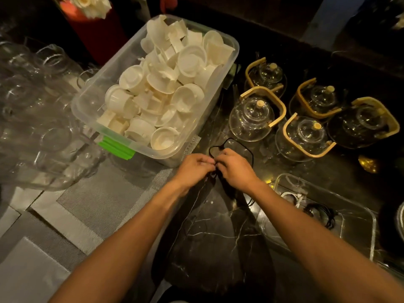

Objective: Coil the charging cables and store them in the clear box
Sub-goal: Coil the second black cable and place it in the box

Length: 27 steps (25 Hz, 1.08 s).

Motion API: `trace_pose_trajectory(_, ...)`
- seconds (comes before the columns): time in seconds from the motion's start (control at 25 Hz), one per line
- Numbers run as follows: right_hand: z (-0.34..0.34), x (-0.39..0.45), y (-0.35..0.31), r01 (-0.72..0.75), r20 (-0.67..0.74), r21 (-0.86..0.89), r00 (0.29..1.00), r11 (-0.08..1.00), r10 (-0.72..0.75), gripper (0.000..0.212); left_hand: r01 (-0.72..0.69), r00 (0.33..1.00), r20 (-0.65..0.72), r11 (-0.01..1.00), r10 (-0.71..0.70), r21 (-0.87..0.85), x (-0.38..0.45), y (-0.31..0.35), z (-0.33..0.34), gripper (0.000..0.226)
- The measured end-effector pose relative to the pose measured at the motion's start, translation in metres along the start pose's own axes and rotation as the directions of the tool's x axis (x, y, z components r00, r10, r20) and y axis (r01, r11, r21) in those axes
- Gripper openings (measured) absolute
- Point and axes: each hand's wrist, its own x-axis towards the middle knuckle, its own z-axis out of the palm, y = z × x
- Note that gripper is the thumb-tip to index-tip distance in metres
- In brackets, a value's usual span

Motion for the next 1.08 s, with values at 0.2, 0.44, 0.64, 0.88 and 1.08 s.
trace_pose_trajectory(0.2,-0.037,-0.055,-0.018,-0.154,-0.061,0.543,0.973,0.826,0.221,0.028,0.004,0.977,0.191,0.895,0.091,-0.445,-0.014,0.038,0.016,0.033)
trace_pose_trajectory(0.44,-0.066,-0.134,-0.034,-0.199,0.065,0.871,0.953,0.448,0.297,0.026,-0.274,0.872,0.395,0.957,0.289,-0.094,-0.043,0.069,0.054,0.036)
trace_pose_trajectory(0.64,-0.080,-0.188,-0.022,-0.140,0.051,0.936,0.962,0.322,0.268,0.036,-0.409,0.779,0.537,0.912,0.323,0.044,-0.074,0.088,0.100,0.034)
trace_pose_trajectory(0.88,-0.094,-0.238,0.001,-0.106,0.090,0.979,0.991,0.175,0.099,0.026,-0.131,0.697,0.708,0.991,0.115,-0.032,-0.108,0.101,0.149,0.041)
trace_pose_trajectory(1.08,-0.099,-0.260,0.020,-0.182,0.180,0.983,0.979,-0.007,-0.096,0.037,-0.008,0.585,0.807,0.995,0.083,-0.097,-0.113,0.099,0.171,0.046)
